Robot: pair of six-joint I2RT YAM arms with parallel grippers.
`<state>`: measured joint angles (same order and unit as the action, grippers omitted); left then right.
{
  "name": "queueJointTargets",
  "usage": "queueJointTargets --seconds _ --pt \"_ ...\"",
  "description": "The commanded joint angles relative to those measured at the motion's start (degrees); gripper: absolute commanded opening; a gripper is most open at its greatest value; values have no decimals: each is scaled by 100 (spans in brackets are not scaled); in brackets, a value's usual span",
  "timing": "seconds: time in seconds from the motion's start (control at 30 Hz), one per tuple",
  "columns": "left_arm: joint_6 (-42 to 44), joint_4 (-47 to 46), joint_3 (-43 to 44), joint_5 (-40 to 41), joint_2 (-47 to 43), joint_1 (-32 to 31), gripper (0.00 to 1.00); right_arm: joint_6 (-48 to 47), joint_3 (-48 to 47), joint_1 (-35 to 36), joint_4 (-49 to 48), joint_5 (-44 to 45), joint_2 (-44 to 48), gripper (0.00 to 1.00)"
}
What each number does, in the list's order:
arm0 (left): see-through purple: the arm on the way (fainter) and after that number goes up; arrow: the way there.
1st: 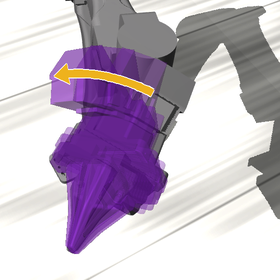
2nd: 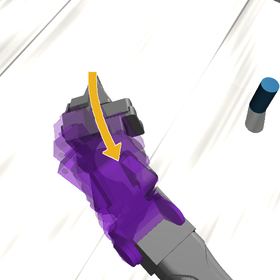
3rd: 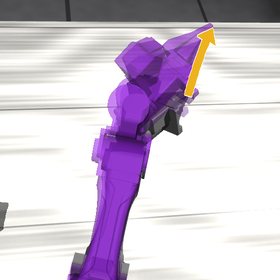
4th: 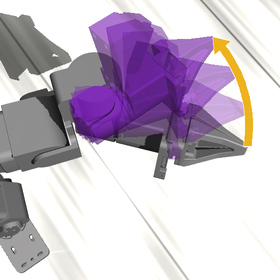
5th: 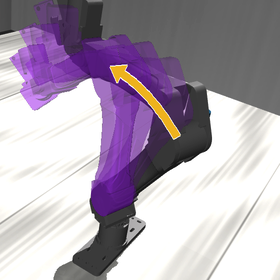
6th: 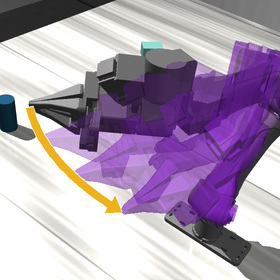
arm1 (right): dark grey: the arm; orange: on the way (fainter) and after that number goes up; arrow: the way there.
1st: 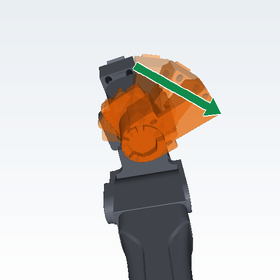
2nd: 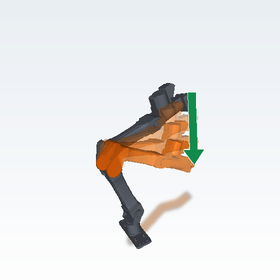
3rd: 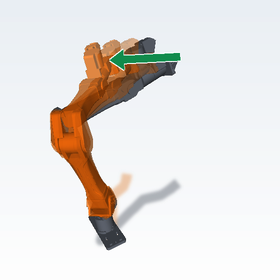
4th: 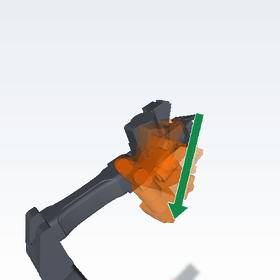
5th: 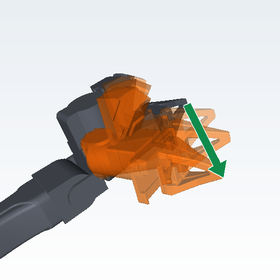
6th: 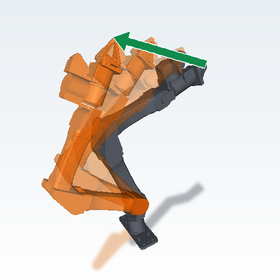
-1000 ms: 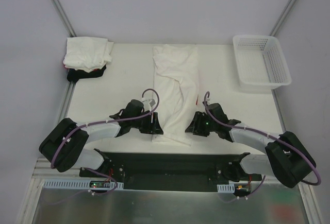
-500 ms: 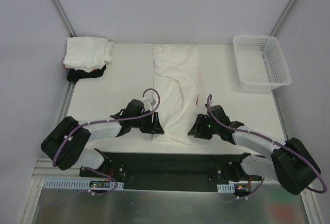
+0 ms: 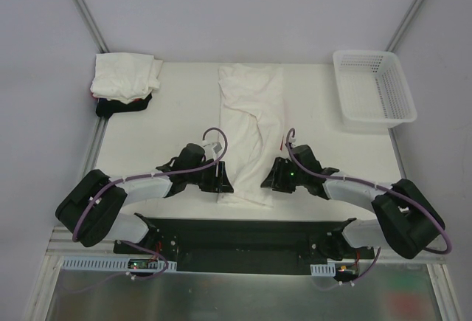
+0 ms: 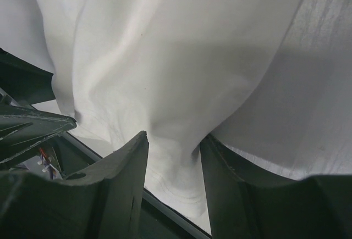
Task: Fold and stack the t-shirts
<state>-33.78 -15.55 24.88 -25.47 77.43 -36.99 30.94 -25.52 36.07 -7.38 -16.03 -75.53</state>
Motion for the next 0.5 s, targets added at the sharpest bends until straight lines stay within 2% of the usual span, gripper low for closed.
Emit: queueJointTargets --seconds 0.0,0.17,0.27,0.4,0.47 --pt "73 316 -107 122 27 78 52 -62 240 75 509 302 -208 46" --pt "108 307 -45 113 141 87 51 35 407 75 500 399 38 45" --pt "143 281 16 130 185 78 49 44 416 75 535 469 126 39" --pt "126 219 87 148 220 78 13 0 355 84 588 470 82 29" --pt "109 219 104 148 255 78 8 -26 311 75 606 478 21 26"
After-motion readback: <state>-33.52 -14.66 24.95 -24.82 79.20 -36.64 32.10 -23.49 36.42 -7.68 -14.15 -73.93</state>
